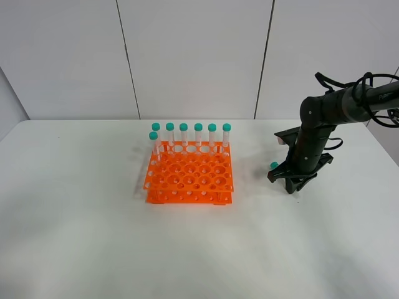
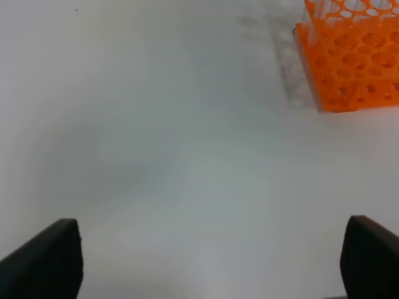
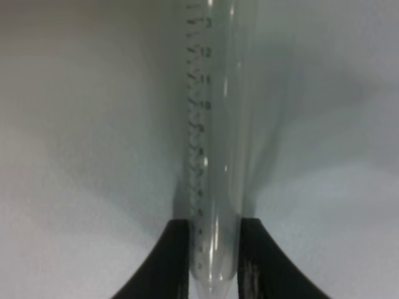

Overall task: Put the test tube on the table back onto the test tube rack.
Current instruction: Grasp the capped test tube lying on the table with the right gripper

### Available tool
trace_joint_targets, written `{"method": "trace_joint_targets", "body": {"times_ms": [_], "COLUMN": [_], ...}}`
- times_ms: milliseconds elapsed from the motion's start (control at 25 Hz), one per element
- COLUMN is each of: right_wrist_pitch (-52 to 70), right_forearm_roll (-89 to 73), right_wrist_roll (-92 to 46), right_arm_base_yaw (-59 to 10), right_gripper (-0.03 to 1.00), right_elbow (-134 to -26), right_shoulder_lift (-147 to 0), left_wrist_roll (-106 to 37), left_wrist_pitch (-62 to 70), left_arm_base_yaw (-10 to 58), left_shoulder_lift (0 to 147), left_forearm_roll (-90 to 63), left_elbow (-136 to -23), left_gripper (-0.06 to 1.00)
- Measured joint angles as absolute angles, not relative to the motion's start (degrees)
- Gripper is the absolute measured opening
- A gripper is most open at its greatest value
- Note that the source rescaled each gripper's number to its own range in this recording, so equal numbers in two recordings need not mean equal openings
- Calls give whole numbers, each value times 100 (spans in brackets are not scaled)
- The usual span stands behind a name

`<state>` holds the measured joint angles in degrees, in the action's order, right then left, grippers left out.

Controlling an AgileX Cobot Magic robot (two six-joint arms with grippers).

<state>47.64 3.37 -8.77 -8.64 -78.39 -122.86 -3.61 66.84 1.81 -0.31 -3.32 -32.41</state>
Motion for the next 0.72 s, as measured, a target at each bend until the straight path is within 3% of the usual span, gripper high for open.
{"method": "trace_joint_targets", "body": {"times_ms": [720], "right_wrist_pitch": [4736], "right_forearm_roll": [452], "right_wrist_roll": [-996], "right_arm_base_yaw": [-864], "right_gripper": [3], "right_elbow": [-7921], "right_shoulder_lift": [-11538], "left_wrist_roll": [-361], "left_wrist_pitch": [6684], "left_arm_base_yaw": [181], "left_shoulder_lift": [-31], "left_forearm_roll": [-278], "left_elbow": [-3241], "left_gripper": [88]}}
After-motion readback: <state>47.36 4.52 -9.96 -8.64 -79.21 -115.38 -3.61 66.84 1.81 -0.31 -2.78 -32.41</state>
